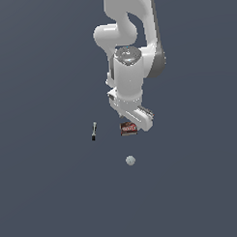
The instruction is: Pick up a designated object from a clutter of objects.
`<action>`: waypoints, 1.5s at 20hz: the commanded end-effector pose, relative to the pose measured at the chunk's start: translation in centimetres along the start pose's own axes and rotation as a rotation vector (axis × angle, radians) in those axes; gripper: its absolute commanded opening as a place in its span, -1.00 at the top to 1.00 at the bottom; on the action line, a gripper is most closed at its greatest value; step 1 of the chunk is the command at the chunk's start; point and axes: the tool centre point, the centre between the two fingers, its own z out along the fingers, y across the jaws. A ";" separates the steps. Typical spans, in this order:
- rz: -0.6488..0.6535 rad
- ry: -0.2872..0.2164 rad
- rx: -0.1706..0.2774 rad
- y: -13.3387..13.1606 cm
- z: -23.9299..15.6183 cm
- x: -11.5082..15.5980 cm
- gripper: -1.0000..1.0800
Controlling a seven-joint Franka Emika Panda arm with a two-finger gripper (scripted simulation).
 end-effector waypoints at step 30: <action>0.638 0.050 -0.035 5.1 10.3 -4.5 -0.92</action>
